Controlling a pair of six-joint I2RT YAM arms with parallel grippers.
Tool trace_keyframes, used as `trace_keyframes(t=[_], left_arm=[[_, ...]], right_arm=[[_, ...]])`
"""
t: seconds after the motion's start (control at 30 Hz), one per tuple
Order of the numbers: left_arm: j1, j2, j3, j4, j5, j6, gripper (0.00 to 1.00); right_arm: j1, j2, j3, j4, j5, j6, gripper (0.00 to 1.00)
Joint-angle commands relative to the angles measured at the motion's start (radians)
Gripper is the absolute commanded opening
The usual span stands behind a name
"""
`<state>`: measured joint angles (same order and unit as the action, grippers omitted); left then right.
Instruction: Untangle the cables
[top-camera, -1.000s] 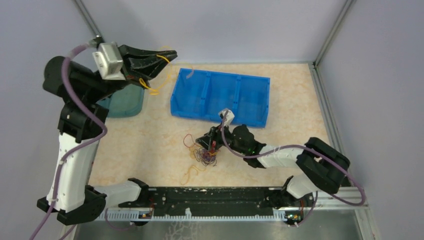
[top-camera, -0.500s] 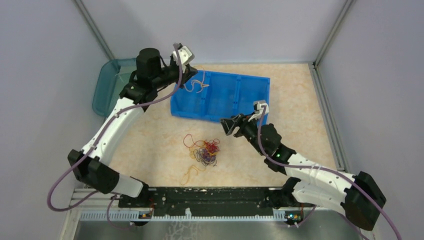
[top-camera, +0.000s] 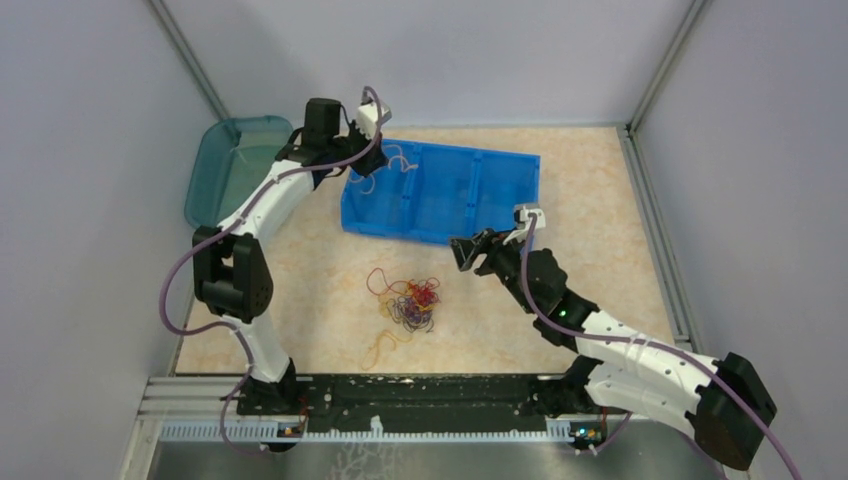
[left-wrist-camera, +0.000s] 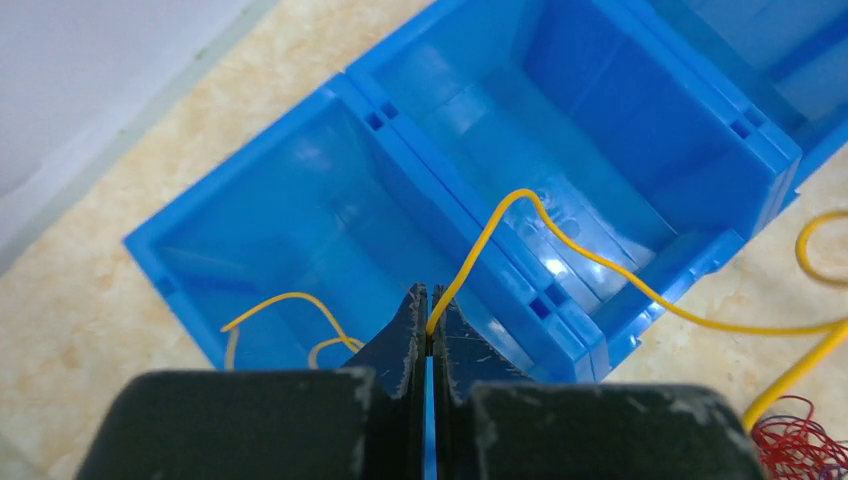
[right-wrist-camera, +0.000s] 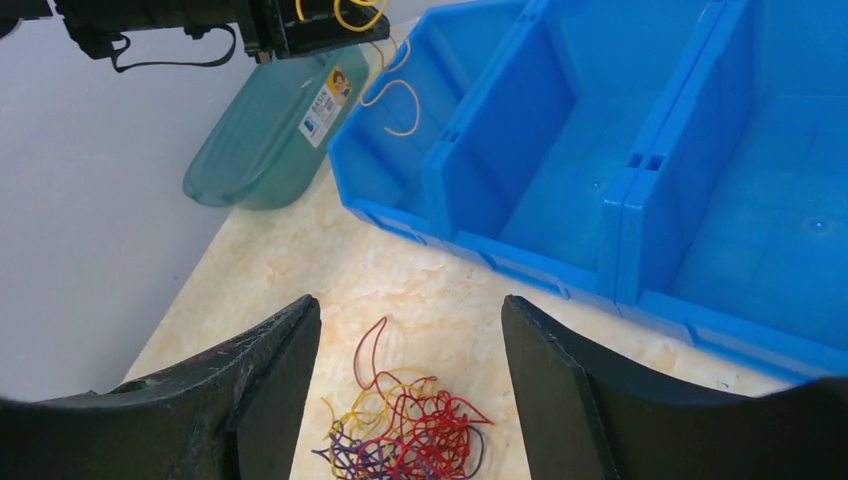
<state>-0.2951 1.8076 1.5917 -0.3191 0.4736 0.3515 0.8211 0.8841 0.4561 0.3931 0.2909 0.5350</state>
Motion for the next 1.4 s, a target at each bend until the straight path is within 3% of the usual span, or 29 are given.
trace_keyframes(t=[0.0, 0.23, 0.43, 0.5, 0.6, 0.8, 1.13, 1.17, 1.23, 1.27, 1.3, 1.37], left_arm=[[-0.004, 0.024, 0.055, -0.030, 0.084, -0.031, 0.00], [-0.004, 0.043, 0.036, -0.018, 0.135, -0.048, 0.00], [-0.005, 0.045, 0.047, 0.043, 0.268, -0.205, 0.00], [-0.004, 0.046, 0.046, 0.036, 0.260, -0.192, 0.00], [0.001, 0.070, 0.044, -0.007, 0.150, -0.129, 0.00], [0.036, 0.148, 0.048, -0.059, -0.230, -0.121, 0.00], [0.059, 0.265, 0.190, -0.359, -0.353, -0.187, 0.01], [0.060, 0.262, 0.186, -0.367, -0.352, -0.199, 0.03], [0.057, 0.253, 0.179, -0.379, -0.340, -0.210, 0.25], [0.053, 0.249, 0.177, -0.380, -0.335, -0.210, 0.46], [0.051, 0.242, 0.179, -0.380, -0.318, -0.208, 0.57], [0.051, 0.227, 0.193, -0.379, -0.263, -0.209, 0.63]], right_arm=[[-0.018, 0.006, 0.014, 0.026, -0.002, -0.014, 0.68], [-0.025, 0.015, 0.016, 0.034, -0.015, -0.006, 0.68], [-0.024, 0.015, 0.011, 0.026, -0.019, 0.010, 0.68], [-0.025, 0.012, 0.012, 0.023, -0.021, 0.014, 0.68], [-0.025, 0.003, 0.015, 0.017, -0.021, 0.015, 0.68], [-0.025, -0.010, 0.022, -0.005, -0.018, 0.012, 0.68], [-0.025, -0.007, 0.010, -0.001, -0.033, 0.021, 0.68], [-0.025, -0.005, 0.010, -0.001, -0.034, 0.023, 0.68], [-0.025, -0.004, 0.008, 0.003, -0.042, 0.025, 0.68], [-0.025, -0.004, 0.007, 0.006, -0.044, 0.026, 0.68], [-0.025, -0.002, 0.005, 0.009, -0.046, 0.026, 0.68], [-0.025, 0.001, 0.007, 0.008, -0.048, 0.028, 0.69]])
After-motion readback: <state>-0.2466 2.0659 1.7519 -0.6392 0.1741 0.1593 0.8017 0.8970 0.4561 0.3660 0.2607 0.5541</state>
